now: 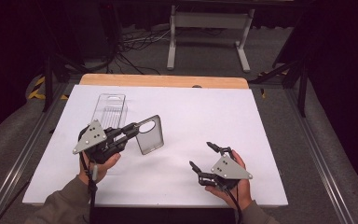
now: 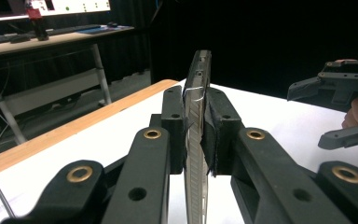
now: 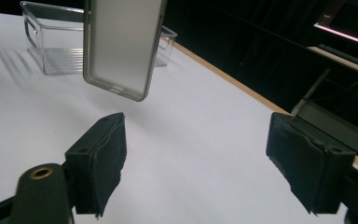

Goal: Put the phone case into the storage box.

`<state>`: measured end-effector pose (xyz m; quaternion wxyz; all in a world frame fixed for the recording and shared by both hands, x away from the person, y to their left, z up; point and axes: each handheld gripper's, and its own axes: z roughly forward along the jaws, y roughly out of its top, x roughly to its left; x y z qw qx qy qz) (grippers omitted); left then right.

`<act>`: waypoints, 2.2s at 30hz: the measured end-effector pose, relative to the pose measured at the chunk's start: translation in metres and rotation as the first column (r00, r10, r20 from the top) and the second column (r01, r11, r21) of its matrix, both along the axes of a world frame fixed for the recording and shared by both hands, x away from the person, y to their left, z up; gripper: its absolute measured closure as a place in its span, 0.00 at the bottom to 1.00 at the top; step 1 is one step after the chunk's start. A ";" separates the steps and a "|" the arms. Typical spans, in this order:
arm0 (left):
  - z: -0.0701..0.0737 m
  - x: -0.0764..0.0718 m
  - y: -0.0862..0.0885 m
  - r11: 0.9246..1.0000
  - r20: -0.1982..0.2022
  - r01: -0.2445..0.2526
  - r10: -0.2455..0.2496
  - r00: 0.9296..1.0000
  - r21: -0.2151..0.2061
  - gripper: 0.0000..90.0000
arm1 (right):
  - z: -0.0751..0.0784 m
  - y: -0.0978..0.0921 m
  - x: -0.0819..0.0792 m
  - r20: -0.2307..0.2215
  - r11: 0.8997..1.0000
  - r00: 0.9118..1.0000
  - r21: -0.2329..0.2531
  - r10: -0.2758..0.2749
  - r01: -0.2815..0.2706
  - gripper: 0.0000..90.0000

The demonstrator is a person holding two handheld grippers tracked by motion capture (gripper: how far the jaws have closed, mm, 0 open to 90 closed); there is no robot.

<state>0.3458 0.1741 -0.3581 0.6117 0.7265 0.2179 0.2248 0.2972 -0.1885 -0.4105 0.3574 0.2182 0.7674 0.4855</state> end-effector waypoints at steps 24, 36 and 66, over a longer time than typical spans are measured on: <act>0.013 -0.002 0.015 1.000 0.033 0.009 -0.009 0.999 0.015 0.89 | -0.010 0.000 -0.006 -0.003 1.000 1.000 -0.004 -0.011 0.011 0.23; 0.017 -0.002 0.023 1.000 0.042 0.000 -0.001 0.999 0.010 0.89 | -0.011 0.000 -0.004 -0.010 1.000 1.000 -0.010 -0.010 0.010 0.23; 0.025 -0.001 0.042 0.999 0.062 -0.038 0.037 0.997 0.003 0.89 | -0.012 0.000 -0.004 -0.010 1.000 1.000 -0.014 -0.004 0.004 0.23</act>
